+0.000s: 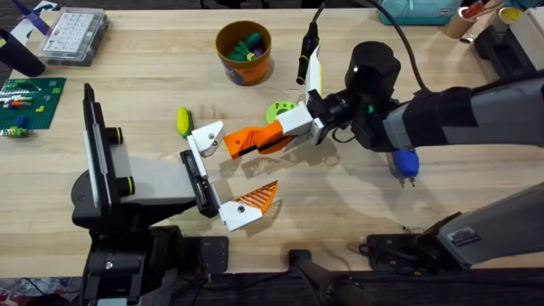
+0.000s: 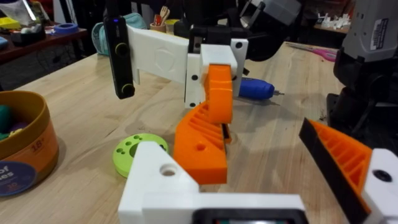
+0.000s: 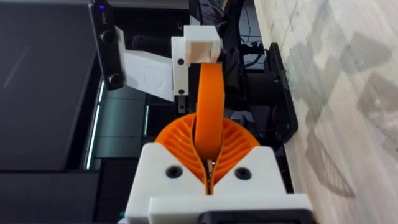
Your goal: Pick up the gripper from the table and insert it into the empty holder that is missing its gripper. Then pick up a screw, insert it into the mounting hole, and use the screwdriver to tighten it. Finally, clean up the table by picking up the vegetable and placing it into the bucket.
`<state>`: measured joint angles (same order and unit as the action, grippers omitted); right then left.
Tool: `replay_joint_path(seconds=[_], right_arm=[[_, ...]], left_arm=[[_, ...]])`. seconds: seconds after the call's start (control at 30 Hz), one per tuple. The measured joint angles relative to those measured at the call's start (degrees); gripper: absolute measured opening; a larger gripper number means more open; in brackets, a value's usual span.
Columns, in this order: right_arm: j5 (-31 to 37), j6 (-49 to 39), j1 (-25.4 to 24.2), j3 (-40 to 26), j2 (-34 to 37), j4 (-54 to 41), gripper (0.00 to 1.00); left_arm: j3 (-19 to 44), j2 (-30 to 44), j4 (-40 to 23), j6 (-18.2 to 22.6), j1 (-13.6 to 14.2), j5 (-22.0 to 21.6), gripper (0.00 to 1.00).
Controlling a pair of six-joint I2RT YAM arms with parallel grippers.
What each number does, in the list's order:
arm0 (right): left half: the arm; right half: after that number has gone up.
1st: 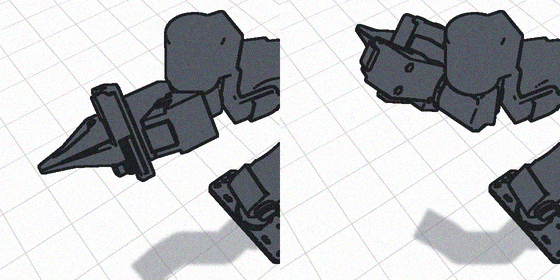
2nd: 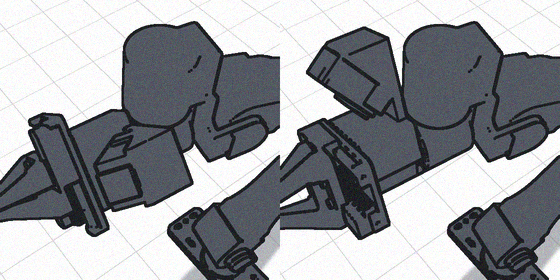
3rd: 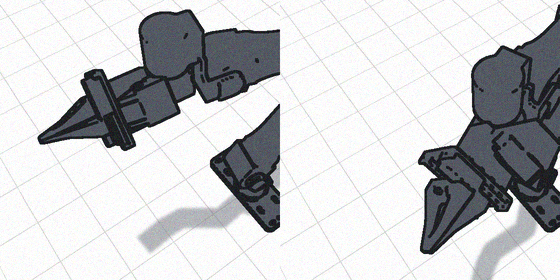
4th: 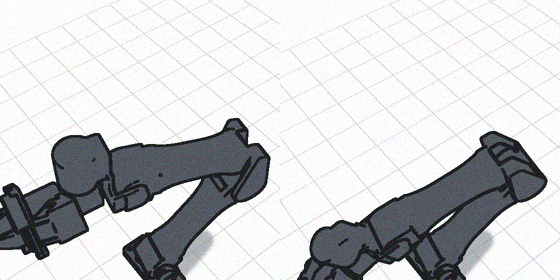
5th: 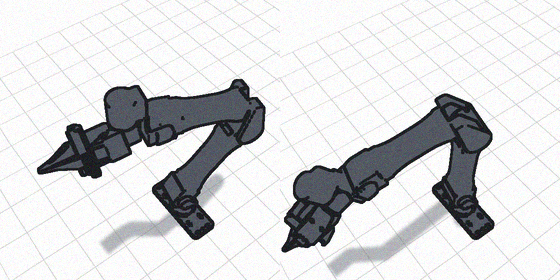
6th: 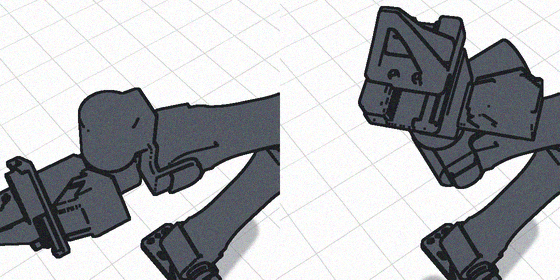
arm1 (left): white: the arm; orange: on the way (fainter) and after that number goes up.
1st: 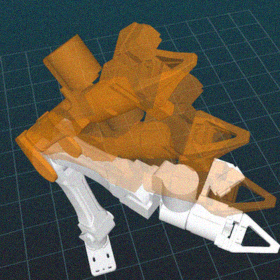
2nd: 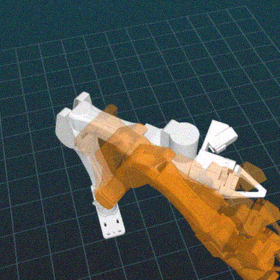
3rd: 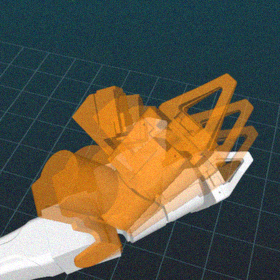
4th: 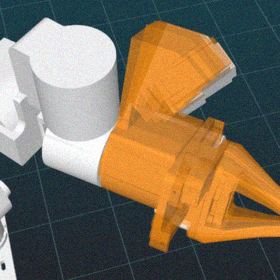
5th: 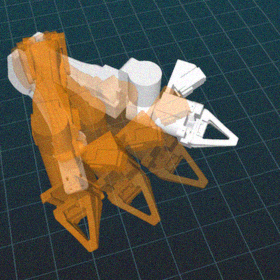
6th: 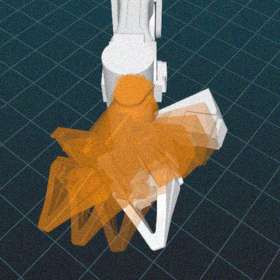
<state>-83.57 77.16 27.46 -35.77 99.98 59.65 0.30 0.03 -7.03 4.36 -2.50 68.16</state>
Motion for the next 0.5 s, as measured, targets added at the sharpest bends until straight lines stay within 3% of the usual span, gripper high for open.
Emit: replay_joint_path(seconds=[0.5], right_arm=[[-0.07, -0.01, 0.0, 0.02, 0.0, 1.39, 0.015]], left_arm=[[0.0, 0.0, 0.15, -0.04, 0.0, -0.02, 0.986]])
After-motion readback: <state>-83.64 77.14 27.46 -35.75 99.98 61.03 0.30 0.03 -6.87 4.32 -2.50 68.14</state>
